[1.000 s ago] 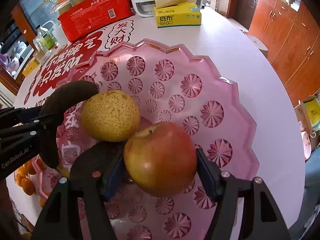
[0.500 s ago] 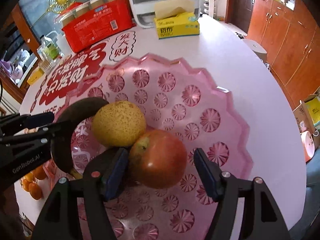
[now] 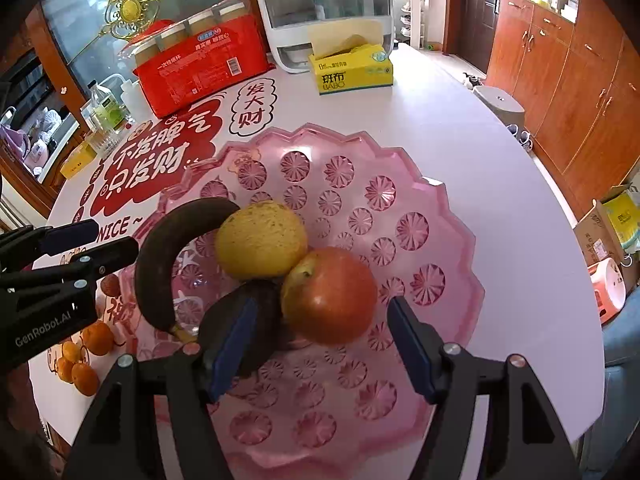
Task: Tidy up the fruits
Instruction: 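Lower banana and apple into the bowl and open both grippers, then withdraw both grippers from the bowl toward the loose oranges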
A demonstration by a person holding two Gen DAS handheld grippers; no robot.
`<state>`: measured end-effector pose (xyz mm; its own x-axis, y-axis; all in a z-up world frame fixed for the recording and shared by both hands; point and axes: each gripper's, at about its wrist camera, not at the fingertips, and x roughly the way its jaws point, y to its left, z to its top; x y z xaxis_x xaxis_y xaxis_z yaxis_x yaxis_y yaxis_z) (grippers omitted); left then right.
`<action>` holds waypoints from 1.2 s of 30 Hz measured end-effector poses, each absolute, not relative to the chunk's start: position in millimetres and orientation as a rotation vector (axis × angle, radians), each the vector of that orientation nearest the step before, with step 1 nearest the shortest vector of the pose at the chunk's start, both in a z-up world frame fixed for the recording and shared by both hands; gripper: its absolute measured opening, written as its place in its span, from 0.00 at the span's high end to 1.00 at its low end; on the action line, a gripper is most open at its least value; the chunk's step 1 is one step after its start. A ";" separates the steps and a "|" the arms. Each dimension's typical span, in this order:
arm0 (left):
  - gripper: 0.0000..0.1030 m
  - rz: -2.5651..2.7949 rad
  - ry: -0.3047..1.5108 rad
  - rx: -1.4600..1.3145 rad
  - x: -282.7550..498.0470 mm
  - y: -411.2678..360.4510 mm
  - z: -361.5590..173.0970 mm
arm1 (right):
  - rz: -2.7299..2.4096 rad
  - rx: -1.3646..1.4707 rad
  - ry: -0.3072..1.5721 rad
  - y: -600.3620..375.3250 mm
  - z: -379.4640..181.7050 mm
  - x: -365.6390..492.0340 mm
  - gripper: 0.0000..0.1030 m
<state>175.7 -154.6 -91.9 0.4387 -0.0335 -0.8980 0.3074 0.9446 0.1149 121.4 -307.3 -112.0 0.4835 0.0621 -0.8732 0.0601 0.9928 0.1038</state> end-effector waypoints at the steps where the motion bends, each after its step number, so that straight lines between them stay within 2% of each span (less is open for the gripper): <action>1: 0.48 -0.215 1.097 0.277 172.7 -151.5 -89.4 | 0.001 0.128 1.065 -305.6 -110.1 119.4 0.33; 6: 0.47 -0.213 1.078 0.266 158.9 -133.5 -76.4 | -0.004 0.130 1.042 -296.0 -97.2 107.2 0.33; 8: 0.44 -0.212 1.070 0.255 153.1 -123.6 -68.7 | -0.007 0.133 1.023 -291.3 -88.6 101.4 0.33; 10: 0.35 -0.211 1.051 0.244 146.9 -114.6 -60.1 | -0.011 0.134 1.002 -285.5 -79.3 95.8 0.33; 18: 0.26 -0.204 0.968 0.216 126.2 -74.1 -23.9 | -0.019 0.126 0.926 -256.3 -43.1 79.1 0.33; 25: 0.23 -0.182 0.906 0.197 108.1 -25.5 -1.3 | -0.009 0.091 0.877 -214.6 -21.8 69.0 0.33; 36: 0.23 -0.129 0.894 0.116 91.7 60.0 4.0 | 0.000 0.079 0.806 -153.8 -4.8 48.8 0.33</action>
<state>91.7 60.0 4.0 0.6192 -0.0639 -0.7826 0.1603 0.9860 0.0464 48.8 -153.8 -4.8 0.6929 0.0301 -0.7204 0.0298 0.9971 0.0703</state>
